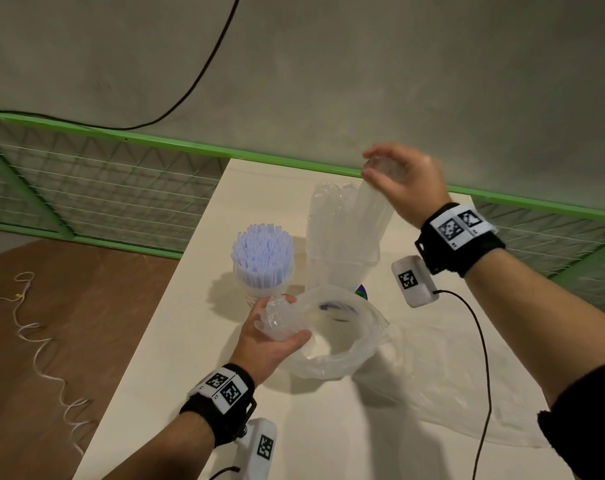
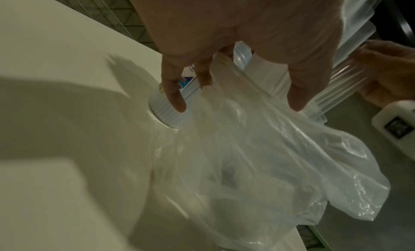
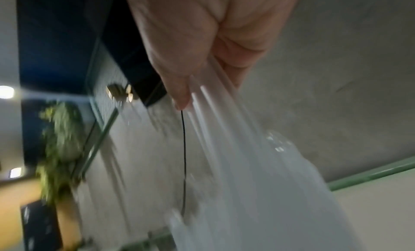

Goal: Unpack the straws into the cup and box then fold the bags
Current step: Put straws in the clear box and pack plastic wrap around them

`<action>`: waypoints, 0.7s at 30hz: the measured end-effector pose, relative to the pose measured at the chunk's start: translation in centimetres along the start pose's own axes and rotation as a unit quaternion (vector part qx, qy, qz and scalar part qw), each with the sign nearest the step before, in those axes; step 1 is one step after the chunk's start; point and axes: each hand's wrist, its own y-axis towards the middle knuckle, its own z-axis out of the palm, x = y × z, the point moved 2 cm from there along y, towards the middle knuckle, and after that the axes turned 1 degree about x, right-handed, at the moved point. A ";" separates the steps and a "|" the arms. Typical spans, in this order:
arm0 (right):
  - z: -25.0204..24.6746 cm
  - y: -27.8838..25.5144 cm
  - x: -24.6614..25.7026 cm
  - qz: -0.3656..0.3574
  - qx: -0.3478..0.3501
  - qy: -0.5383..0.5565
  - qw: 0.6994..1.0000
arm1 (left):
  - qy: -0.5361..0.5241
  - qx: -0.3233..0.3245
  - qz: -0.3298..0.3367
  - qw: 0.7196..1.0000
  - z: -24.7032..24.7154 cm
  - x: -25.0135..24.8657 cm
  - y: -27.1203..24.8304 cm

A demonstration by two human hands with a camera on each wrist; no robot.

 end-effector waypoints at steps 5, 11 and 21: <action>3.4 -2.9 -1.7 -0.099 0.090 -0.158 0.978 | 0.000 0.004 0.002 1.000 0.1 0.0 0.0; 5.5 -6.7 -4.1 -0.103 0.224 -0.264 0.932 | 0.012 0.002 0.006 1.000 0.1 0.0 0.0; 4.6 -7.7 0.9 -0.096 0.139 -0.240 0.956 | 0.014 -0.002 0.001 1.000 0.4 0.4 0.3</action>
